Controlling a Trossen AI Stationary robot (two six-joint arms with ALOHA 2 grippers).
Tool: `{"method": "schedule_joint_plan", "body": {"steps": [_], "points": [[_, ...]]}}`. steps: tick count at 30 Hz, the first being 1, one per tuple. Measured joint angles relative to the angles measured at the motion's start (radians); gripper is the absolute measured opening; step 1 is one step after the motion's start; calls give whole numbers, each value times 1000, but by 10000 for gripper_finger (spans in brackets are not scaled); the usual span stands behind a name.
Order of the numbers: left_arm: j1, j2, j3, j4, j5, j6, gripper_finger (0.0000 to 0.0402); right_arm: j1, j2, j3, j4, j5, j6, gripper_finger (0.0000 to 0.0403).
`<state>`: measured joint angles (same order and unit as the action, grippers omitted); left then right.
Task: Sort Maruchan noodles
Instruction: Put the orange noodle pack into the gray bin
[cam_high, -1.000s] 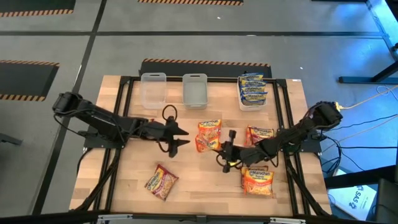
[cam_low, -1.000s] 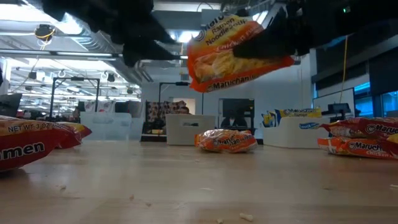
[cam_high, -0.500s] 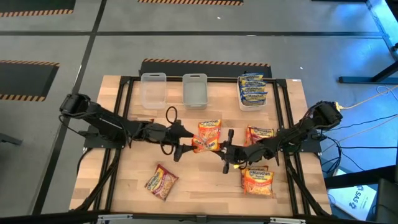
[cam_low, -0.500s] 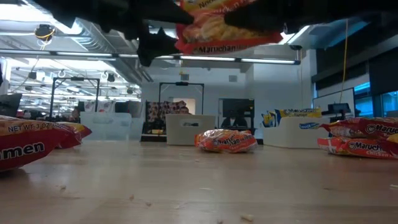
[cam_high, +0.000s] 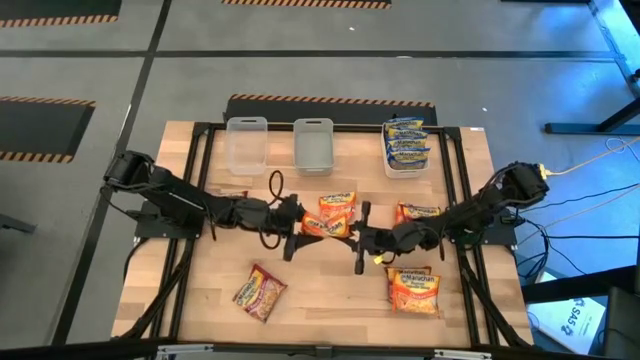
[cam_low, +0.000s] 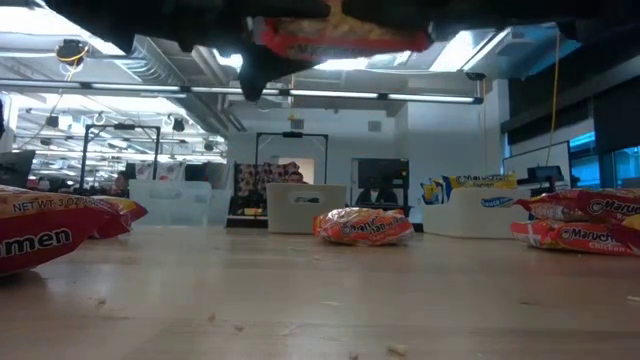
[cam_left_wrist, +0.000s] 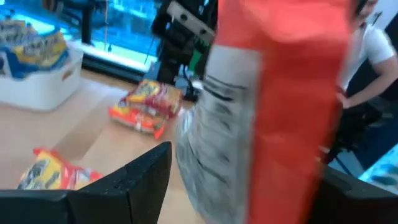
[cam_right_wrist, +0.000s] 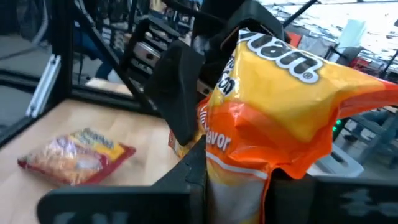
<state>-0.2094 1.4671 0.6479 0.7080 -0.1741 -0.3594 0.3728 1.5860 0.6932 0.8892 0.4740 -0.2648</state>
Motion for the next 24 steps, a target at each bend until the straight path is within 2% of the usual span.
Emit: {"method": "schedule_joint_plan", "body": {"steps": [4, 12, 17, 20, 24], "points": [[0, 0, 8, -3, 7, 25, 234, -9, 8, 17, -4, -16, 2, 50], [-1, -1, 8, -12, 9, 55, 143, -9, 8, 29, -7, -41, 30, 51], [-1, -1, 8, -12, 10, 75, 121, -9, 8, 29, -4, -41, 85, 56], [-1, -1, 8, -16, 11, 86, 117, -9, 8, 30, -1, -47, 129, 84], [-1, -12, 8, -31, 10, 116, 116, -5, -8, 31, -48, -41, 172, 151]]}}
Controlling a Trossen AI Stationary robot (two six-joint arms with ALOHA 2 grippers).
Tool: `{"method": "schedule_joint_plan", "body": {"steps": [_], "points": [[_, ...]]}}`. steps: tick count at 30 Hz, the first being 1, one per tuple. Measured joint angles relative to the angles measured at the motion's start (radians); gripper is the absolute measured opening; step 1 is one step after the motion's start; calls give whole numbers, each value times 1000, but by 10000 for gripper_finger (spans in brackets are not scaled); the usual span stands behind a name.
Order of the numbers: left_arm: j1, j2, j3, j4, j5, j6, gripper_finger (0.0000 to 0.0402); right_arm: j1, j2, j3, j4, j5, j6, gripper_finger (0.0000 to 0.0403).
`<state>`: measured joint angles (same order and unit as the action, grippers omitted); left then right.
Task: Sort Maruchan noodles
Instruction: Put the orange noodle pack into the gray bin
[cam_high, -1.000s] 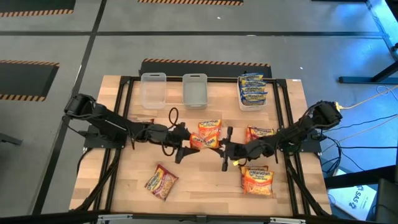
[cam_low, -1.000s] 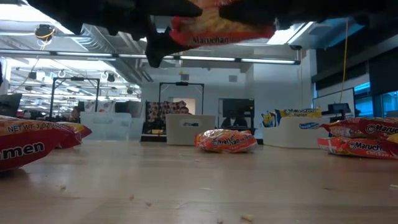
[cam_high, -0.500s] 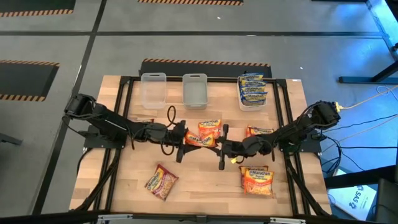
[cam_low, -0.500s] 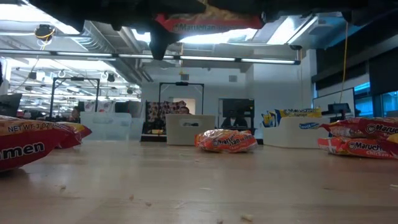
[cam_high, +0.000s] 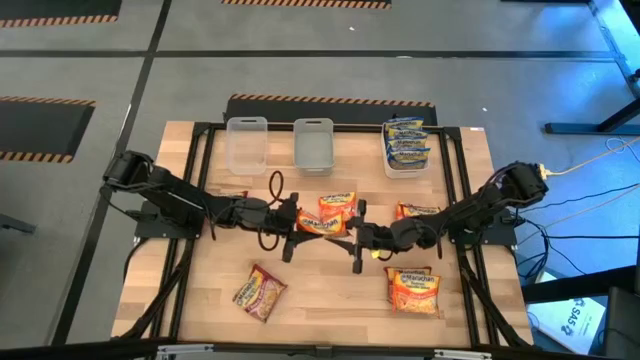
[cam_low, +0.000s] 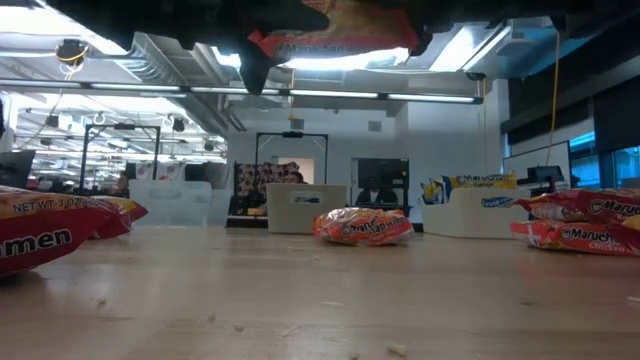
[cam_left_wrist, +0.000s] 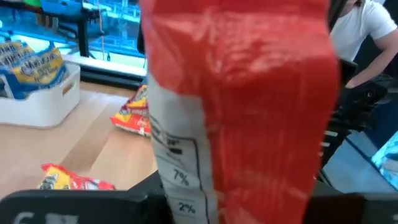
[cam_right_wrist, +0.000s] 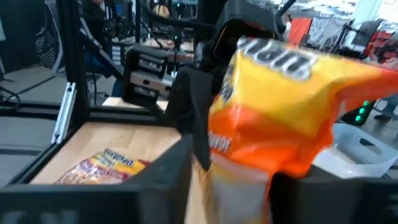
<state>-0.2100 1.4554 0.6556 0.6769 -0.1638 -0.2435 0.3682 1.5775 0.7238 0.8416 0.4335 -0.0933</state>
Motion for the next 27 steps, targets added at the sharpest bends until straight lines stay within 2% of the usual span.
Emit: {"method": "schedule_joint_plan", "body": {"steps": [4, 9, 14, 17, 20, 27], "points": [[-6, -31, 0, -74, -1, 62, 116, 25, -86, 1, -167, 1, 56, 221], [-43, -54, 1, -196, -31, 280, 116, 40, -204, 0, -380, 42, 198, 285], [-76, -48, 0, -233, -142, 409, 116, 27, -218, 7, -386, 38, 270, 334], [-74, -48, 0, -270, -161, 411, 116, 3, -198, 53, -386, -49, 245, 352], [-74, -48, 0, -313, -169, 411, 116, -24, -163, 134, -444, -80, 223, 360], [-74, -48, 0, -316, -187, 395, 116, -106, 2, 446, -885, -171, 227, 352]]}}
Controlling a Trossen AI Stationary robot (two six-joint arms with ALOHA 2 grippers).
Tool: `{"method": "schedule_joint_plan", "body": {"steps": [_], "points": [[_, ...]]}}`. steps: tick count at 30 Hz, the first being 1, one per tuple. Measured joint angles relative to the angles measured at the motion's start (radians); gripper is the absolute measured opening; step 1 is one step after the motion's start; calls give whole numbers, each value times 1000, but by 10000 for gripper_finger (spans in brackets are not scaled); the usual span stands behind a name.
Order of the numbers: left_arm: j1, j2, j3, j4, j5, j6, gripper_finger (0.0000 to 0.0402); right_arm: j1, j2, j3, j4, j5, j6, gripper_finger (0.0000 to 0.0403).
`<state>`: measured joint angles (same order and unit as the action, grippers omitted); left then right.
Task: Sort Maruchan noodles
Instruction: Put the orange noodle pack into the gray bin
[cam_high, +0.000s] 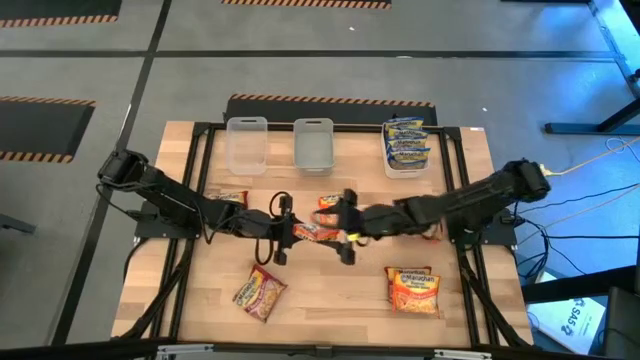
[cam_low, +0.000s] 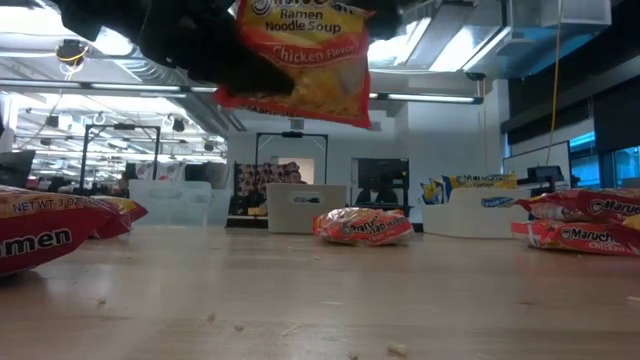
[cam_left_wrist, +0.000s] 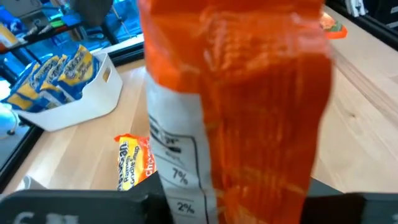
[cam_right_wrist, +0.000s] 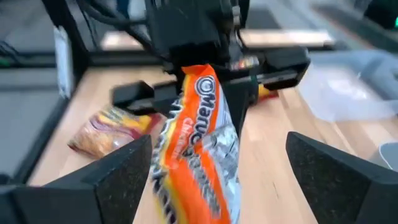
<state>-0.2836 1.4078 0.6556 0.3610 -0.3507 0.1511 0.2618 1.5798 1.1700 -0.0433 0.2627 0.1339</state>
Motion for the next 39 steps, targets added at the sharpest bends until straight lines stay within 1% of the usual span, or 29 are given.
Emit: {"method": "schedule_joint_plan", "body": {"steps": [6, 8, 10, 14, 17, 20, 22, 24, 34, 37, 39], "points": [[0, 0, 0, -40, -29, -57, 116, -29, 161, 291, -342, -46, 6, 351], [0, 0, 0, -49, -32, -79, 116, -34, 208, 360, -440, -66, 22, 351], [4, 0, 0, -52, -35, -106, 116, -41, 252, 416, -501, -94, 35, 351], [6, 0, 0, -66, -40, -139, 116, -43, 306, 459, -567, -94, 46, 351], [6, 0, 0, -67, -33, -141, 116, -42, 323, 460, -564, -93, 44, 350], [6, 0, 0, -69, -30, -141, 116, -48, 330, 458, -580, -91, 36, 337], [6, 0, 0, -67, -30, -142, 117, -55, 336, 458, -582, -82, 30, 317], [6, 0, 0, -65, -31, -142, 117, -55, 336, 457, -598, -76, 20, 288], [5, 0, 0, -61, -25, -150, 117, -61, 336, 457, -599, -61, -19, 113], [5, 0, 0, -61, -44, -172, 117, -61, 336, 457, -600, -56, -36, 74], [5, -2, 0, -63, -66, -176, 118, -61, 336, 457, -599, -56, -42, 54]]}}
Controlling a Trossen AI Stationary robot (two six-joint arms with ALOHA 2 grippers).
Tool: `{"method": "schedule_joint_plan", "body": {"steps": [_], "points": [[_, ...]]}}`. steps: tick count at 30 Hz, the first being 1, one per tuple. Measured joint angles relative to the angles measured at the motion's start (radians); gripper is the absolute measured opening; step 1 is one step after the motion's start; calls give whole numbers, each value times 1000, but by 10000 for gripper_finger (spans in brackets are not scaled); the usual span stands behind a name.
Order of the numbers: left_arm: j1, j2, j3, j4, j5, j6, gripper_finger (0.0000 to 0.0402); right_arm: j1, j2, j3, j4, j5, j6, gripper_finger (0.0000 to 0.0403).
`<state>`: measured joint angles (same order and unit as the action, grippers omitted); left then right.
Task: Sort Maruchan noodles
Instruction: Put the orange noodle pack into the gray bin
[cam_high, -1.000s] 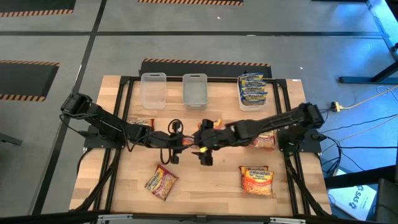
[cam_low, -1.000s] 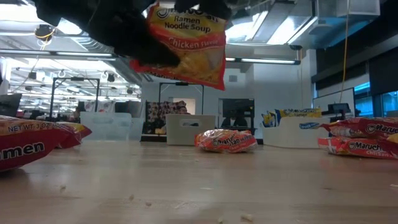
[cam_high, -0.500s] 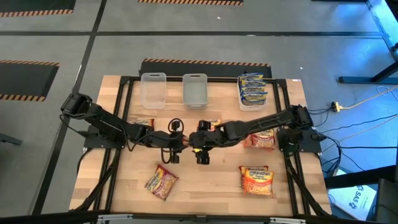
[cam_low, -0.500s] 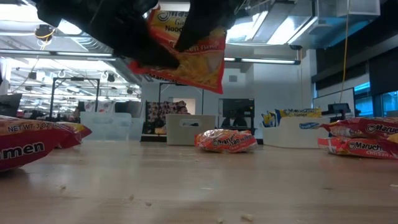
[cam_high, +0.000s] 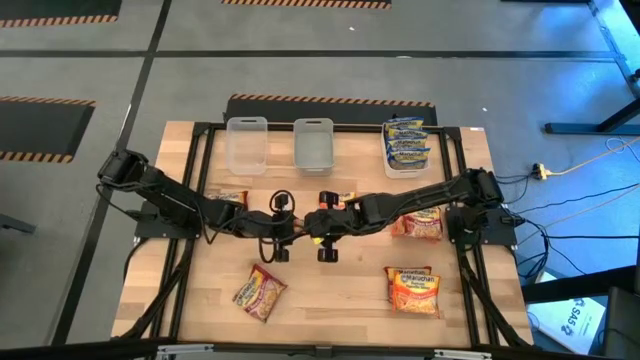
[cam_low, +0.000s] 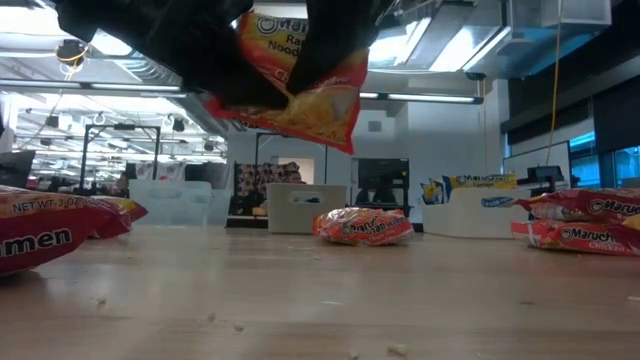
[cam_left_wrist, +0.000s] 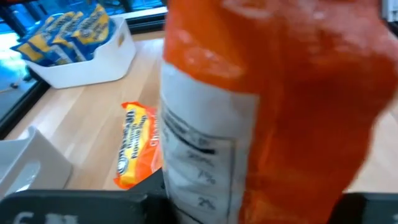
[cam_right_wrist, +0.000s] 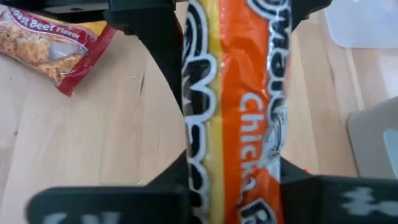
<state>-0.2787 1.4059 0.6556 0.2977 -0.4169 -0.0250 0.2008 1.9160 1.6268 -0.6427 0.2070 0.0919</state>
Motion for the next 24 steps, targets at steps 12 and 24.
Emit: {"method": "schedule_joint_plan", "body": {"steps": [12, 24], "points": [[-11, -83, 0, -85, 4, 1, 119, 0, -9, 8, 2, 28, -45, 41], [-20, -294, 3, -276, 2, 1, 119, -33, -49, 20, 10, 59, -84, 34]]}}
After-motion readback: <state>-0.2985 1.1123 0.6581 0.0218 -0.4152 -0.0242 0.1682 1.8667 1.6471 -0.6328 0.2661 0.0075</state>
